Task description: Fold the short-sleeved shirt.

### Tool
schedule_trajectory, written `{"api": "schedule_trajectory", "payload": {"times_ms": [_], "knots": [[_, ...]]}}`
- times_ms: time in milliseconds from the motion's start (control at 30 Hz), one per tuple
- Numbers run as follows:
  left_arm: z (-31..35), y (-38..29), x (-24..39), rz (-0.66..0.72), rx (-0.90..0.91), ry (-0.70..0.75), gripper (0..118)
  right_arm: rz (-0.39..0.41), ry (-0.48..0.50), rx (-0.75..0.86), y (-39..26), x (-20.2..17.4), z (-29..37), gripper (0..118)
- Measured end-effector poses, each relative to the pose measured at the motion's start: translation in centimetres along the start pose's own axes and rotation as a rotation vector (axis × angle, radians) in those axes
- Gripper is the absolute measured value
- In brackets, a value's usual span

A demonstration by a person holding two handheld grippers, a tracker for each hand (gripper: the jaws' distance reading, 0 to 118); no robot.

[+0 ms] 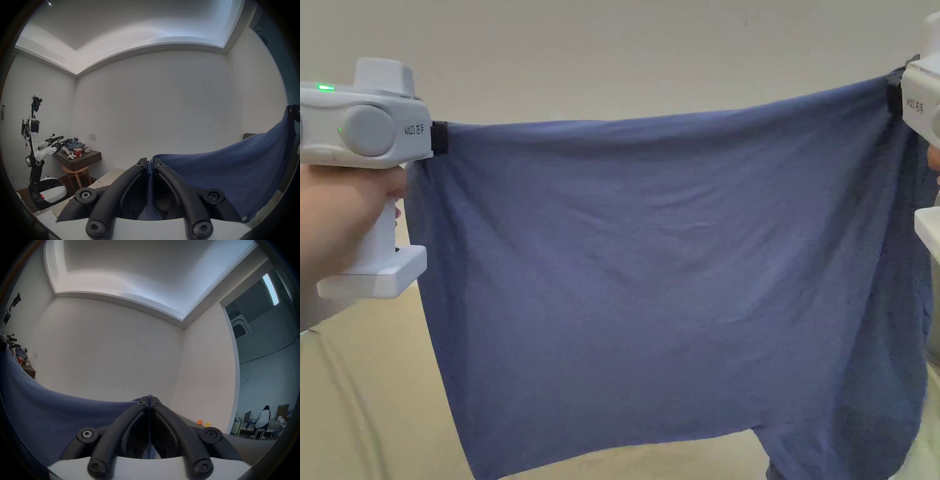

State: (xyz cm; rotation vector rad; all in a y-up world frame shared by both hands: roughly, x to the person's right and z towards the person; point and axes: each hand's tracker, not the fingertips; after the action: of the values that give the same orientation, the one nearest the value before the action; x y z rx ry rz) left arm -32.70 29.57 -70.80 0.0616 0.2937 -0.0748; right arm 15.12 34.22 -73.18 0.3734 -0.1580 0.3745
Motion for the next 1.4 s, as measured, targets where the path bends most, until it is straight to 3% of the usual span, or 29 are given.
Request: {"api": "schedule_trajectory", "payload": {"times_ms": [67, 133, 433, 533, 567, 600, 867, 1100, 1167, 1267, 1400], "knots": [[-1.2, -1.2, 0.9, -0.025, -0.009, -0.007, 3, -0.021, -0.009, -0.018, -1.5, -0.5, -0.4, 1], [-2.2, -3.1, 2.0, -0.040, -0.080, -0.033, 3, 0.009, -0.016, -0.109, -4.1, -1.3, -1.6, 1], [-3.1, -13.2, 4.9, -0.072, -0.213, -0.091, 3, 0.003, 0.066, -0.272, -16.8, -3.6, 0.7, 1], [-1.7, -16.0, 4.9, -0.044, -0.274, -0.125, 3, -0.078, 0.105, -0.335, -20.1, -2.7, 2.9, 1], [-0.9, -16.9, 4.7, -0.046, -0.281, -0.140, 3, -0.099, 0.118, -0.374, -21.2, -2.4, 4.1, 1], [0.0, -17.6, 4.7, -0.053, -0.293, -0.158, 3, -0.048, 0.111, -0.334, -21.9, -2.1, 5.0, 1], [9.1, -23.1, 3.0, -0.037, -0.400, -0.232, 3, -0.143, 0.189, -0.392, -25.4, 1.4, 14.4, 1], [19.3, -26.8, -1.0, 0.094, -0.472, -0.257, 3, -0.190, 0.256, -0.412, -24.4, 4.1, 26.7, 1], [22.6, -28.3, -2.3, 0.202, -0.497, -0.243, 3, -0.194, 0.271, -0.427, -24.4, 4.5, 30.6, 1], [27.1, -31.1, -3.9, 0.202, -0.524, -0.251, 3, -0.165, 0.299, -0.437, -24.4, 4.8, 36.1, 1], [32.7, -33.2, -5.8, 0.211, -0.545, -0.252, 3, -0.196, 0.315, -0.484, -24.6, 5.6, 42.1, 1]]}}
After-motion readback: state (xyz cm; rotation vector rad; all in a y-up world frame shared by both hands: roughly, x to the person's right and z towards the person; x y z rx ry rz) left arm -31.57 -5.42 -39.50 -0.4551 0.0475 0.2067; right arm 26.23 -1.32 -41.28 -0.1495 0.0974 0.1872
